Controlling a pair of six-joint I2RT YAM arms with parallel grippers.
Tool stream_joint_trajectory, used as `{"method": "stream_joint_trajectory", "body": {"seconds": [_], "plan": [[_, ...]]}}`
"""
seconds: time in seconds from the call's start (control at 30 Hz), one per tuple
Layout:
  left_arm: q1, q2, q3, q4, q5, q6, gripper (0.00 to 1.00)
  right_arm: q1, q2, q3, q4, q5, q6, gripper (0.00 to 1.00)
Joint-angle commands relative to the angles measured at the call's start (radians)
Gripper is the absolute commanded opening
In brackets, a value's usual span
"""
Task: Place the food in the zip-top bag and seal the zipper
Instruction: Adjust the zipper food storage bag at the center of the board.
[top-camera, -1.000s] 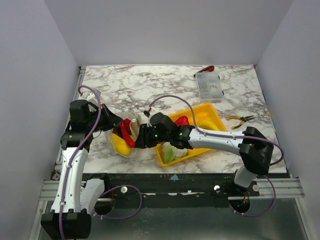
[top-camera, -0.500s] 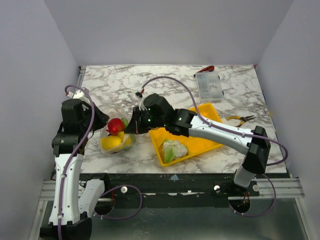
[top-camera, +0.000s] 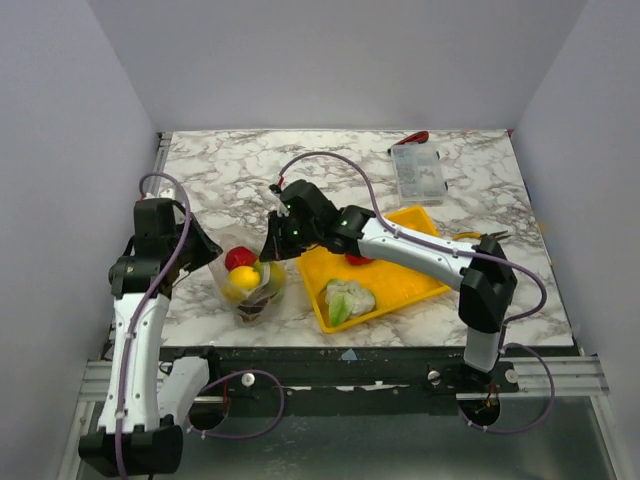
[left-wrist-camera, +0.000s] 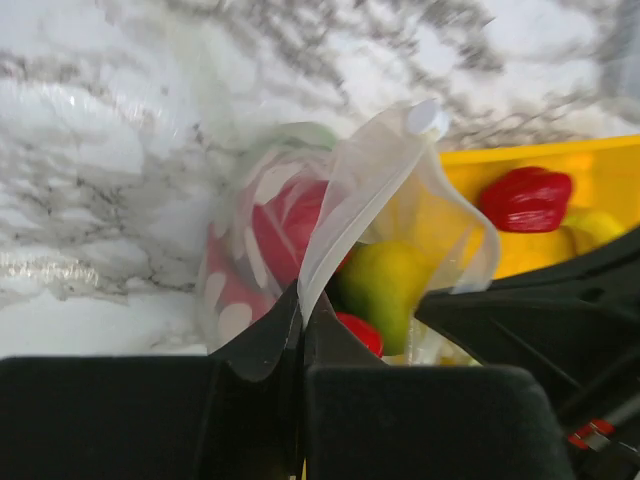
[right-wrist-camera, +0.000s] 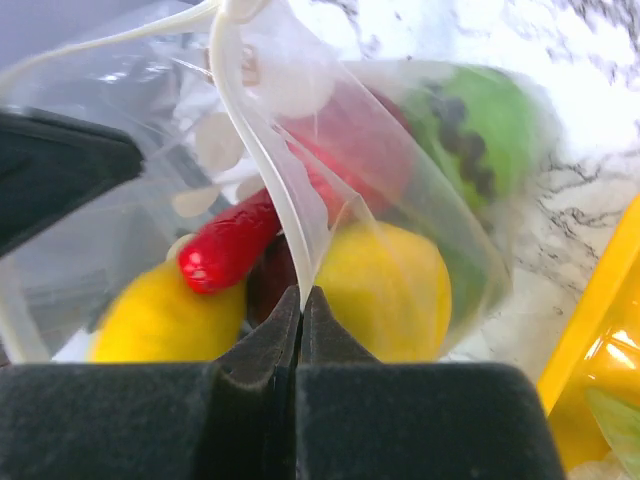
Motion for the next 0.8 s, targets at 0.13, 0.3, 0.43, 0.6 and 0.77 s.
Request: {"method": "stream_joint_trajectory", "body": {"seconds": [0.13, 0.3, 0.43, 0.6, 0.77], "plan": [[0.006, -0.191, 0.099, 0.017, 0.047, -0.071, 0.0, 0.007, -0.169, -0.008, 0.05, -0.025, 0.014, 0.0], [0.011, -0.069, -0.053, 0.079, -0.007, 0.015, 0.0, -0.039, -0.093, -0.111, 0.17, -0.06, 0.038, 0.0], [0.021, -0.051, 0.063, 0.008, 0.041, 0.035, 0.0, -0.058, -0.052, -0.001, 0.067, -0.055, -0.033, 0.0], [0.021, -0.199, 0.182, 0.013, 0.038, -0.05, 0.0, -0.058, -0.119, 0.081, 0.022, -0.122, -0.019, 0.0], [0.021, -0.198, 0.041, 0.073, 0.029, -0.079, 0.0, -0.058, -0.153, -0.003, 0.117, -0.141, 0.041, 0.0]]}}
